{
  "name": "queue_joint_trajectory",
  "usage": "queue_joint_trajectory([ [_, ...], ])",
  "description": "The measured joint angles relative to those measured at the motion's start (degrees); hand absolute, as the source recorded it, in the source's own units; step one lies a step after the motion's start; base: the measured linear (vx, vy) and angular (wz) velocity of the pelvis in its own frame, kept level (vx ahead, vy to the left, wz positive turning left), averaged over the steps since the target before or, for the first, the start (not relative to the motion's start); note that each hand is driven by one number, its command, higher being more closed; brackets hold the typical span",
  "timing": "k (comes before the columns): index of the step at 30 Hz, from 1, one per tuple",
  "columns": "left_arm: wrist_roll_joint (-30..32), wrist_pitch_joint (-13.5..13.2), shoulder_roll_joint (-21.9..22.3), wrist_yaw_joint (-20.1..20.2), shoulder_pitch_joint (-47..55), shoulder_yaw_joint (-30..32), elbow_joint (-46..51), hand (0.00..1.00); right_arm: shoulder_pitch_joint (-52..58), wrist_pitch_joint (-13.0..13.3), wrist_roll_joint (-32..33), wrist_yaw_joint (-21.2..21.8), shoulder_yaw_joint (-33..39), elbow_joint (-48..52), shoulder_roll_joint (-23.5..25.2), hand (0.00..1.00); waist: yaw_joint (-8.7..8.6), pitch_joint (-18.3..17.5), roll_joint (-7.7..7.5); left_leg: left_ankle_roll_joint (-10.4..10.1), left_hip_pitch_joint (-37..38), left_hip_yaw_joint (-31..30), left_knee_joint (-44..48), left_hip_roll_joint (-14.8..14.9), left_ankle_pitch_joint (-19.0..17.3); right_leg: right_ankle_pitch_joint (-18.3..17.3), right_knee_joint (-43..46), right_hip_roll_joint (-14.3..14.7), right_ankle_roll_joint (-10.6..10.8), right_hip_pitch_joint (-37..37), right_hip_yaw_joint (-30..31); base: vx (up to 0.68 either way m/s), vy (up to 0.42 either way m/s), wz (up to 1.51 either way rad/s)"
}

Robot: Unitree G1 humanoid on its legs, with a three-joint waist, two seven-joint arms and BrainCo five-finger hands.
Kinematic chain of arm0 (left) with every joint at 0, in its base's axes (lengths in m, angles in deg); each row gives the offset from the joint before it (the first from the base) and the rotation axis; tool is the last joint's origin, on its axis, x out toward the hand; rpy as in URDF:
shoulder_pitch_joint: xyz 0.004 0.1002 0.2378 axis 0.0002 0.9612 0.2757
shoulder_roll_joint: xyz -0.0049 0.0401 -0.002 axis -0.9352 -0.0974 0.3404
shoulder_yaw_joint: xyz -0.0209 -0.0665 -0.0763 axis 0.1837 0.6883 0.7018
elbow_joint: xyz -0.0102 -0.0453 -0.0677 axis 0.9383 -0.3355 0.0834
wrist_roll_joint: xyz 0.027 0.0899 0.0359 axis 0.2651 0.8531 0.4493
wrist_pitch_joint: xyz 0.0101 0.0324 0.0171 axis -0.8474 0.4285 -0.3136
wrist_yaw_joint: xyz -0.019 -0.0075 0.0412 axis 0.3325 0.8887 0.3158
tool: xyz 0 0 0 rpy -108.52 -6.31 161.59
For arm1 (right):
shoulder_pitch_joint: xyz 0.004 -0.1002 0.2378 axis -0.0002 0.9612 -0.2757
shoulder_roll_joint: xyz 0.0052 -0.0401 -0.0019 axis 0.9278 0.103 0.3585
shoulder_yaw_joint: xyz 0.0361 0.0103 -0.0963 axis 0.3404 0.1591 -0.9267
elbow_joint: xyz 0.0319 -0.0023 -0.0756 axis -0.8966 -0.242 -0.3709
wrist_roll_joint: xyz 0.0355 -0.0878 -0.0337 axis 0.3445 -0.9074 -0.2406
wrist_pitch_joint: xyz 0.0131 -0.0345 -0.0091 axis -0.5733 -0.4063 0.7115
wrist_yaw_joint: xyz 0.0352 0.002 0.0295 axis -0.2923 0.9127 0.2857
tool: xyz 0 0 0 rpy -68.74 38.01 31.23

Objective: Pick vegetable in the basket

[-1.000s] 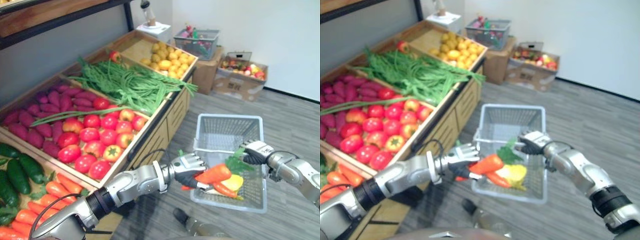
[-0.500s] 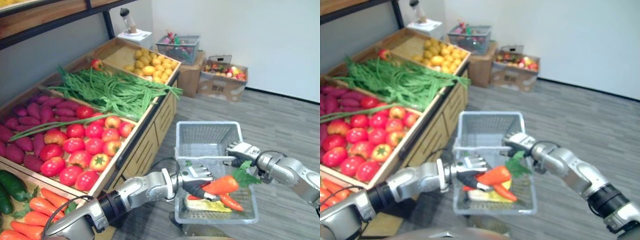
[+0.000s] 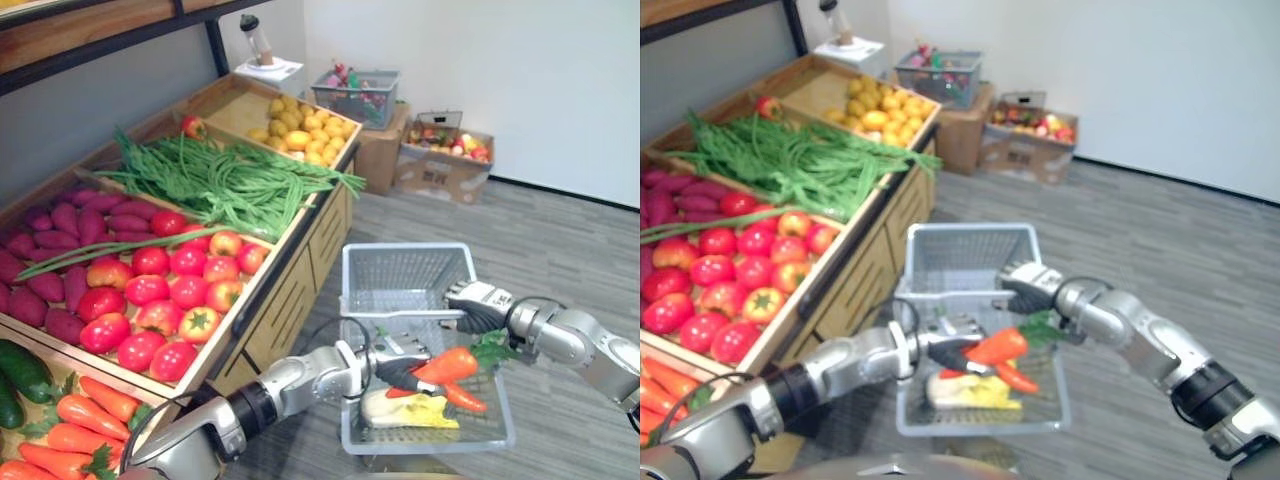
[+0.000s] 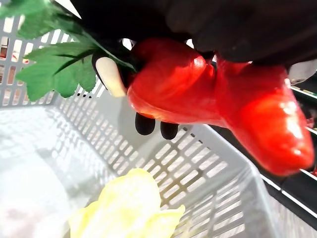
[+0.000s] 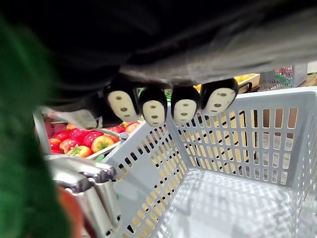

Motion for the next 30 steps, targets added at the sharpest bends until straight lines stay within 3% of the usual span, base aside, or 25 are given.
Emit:
queue_joint_trajectory([
  [8,4.88,2.47,5.07,-1.77,-0.36,4.24,-12.36,1.0,-2.35,-1.08,0.24,0.1,-1.3,-0.25,2.4,1.0,-0.79,0.04,-0.04,0.7,-0.5,0.43,0.03,0.18,-1.14,0.03,-0.23,-0.42,-0.36,-1.22,-2.49,0.04,-0.071,-0.01],
  [9,4.93,2.78,5.43,-2.09,-0.37,4.8,-13.25,0.0,-2.68,-1.34,0.63,0.1,-1.81,-0.29,2.44,1.0,-0.92,0.03,-0.04,0.87,-0.7,0.46,0.03,0.12,-1.23,0.17,-0.28,-0.52,-0.57,-1.31,-2.75,0.02,-0.067,-0.04],
  [17,6.45,6.39,9.11,-4.43,-0.66,9.27,-19.83,0.0,-2.87,-2.6,1.72,0.22,-2.38,-0.82,4.42,1.0,-1.17,0.31,0.42,0.89,-0.62,0.39,1.57,1.07,-1.19,1.21,-1.83,-0.68,-1.9,-1.23,-3.41,0.08,-0.047,-0.04],
  [23,6.58,6.67,10.04,-4.78,-1.6,10.21,-21.25,0.0,-2.93,-3.18,1.77,0.31,-2.28,-1.08,5.05,1.0,-1.12,1.14,1.44,0.94,-0.55,0.16,2.25,1.56,-1.16,1.27,-1.95,-0.64,-1.8,-0.95,-3.49,0.11,-0.033,-0.02],
  [30,5.99,6.46,9.42,-4.29,-3.97,9.97,-16.86,0.0,-3.09,-3.16,1.76,0.3,-1.69,-3.67,9.31,1.0,-0.69,3.24,1.34,0.99,-0.12,-1.2,1.93,2.15,-1.12,1.17,-1.93,-1.33,-1.87,0.26,-5.36,0.09,-0.055,0.15],
])
